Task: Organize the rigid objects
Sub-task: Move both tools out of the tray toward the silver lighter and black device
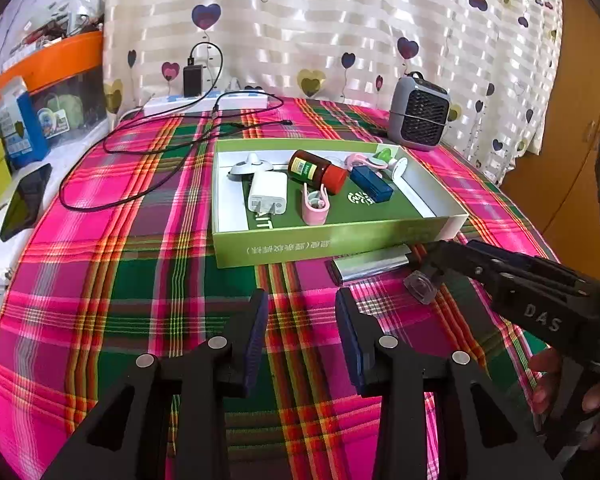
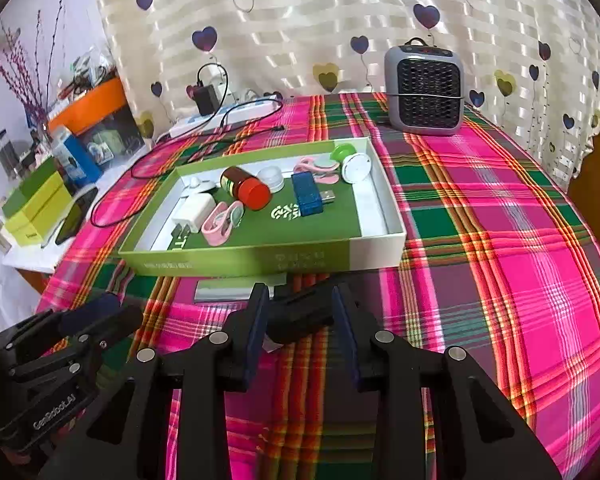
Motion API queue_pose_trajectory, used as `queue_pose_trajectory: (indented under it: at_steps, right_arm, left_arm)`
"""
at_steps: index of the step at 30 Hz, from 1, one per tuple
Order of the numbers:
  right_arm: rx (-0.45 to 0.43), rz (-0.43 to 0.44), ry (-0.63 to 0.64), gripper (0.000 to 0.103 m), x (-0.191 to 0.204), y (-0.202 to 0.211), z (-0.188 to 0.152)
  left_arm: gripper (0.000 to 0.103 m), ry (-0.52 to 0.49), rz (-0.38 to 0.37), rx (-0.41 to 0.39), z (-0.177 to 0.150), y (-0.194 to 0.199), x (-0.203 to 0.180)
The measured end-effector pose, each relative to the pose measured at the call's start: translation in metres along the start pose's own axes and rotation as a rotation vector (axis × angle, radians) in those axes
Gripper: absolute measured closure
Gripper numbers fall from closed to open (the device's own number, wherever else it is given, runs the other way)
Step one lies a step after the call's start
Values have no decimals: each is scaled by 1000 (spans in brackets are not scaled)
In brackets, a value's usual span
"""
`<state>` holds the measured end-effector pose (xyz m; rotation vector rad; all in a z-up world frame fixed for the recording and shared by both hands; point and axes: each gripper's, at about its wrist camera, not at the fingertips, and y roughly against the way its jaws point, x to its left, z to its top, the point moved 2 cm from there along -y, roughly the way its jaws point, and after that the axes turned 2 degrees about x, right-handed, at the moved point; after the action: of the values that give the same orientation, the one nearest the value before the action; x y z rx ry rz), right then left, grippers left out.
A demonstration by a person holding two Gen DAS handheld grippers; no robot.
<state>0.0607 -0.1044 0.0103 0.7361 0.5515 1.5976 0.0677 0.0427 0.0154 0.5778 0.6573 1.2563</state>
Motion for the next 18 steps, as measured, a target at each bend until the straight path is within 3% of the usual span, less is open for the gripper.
queue_pose_trajectory:
  at_steps: [13,15,18]
  right_arm:
    - [53,-70,-79,68,9,-15,-1]
    - [52,-67,-79,58,11,-16,-2]
    - [67,-87,-84,52,11,-19,-3]
  left_arm:
    - [70,4,-17,5,-6,4,5]
    - [70,3,-20,6,-6,4,5]
    - [70,2,-24,8,-7,4,5]
